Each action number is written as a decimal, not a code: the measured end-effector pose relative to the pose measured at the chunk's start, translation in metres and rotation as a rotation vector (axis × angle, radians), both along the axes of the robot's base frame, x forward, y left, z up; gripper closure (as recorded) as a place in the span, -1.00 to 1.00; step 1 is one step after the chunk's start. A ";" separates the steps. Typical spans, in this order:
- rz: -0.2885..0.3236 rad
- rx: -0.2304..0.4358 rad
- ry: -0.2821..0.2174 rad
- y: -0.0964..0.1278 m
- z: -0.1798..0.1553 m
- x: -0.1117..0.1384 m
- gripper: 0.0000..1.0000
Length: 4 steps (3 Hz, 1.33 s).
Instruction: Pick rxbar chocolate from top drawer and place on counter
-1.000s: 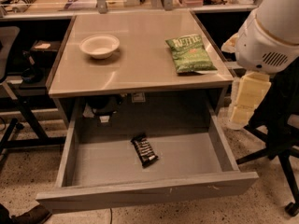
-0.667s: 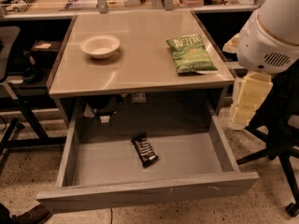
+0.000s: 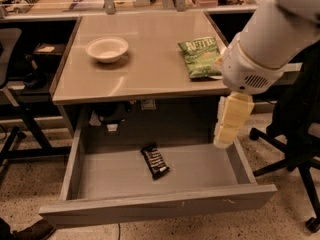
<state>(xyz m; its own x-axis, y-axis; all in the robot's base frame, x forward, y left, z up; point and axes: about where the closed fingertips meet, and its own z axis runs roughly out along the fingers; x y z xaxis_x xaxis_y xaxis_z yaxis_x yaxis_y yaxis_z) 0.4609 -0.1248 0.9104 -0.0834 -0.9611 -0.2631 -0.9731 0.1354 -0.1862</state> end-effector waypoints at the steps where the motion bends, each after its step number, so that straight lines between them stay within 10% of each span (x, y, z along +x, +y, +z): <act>1: 0.020 0.024 0.031 0.021 -0.026 0.012 -1.00; 4: 0.063 0.067 0.088 0.051 -0.070 0.014 -1.00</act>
Offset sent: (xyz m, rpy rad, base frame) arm 0.0271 0.0539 -0.0840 0.0439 0.1360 0.0198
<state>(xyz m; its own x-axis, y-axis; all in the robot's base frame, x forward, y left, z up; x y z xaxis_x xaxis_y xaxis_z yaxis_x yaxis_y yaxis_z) 0.4751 -0.0740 0.8403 -0.0492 -0.9458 -0.3211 -0.9923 0.0829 -0.0923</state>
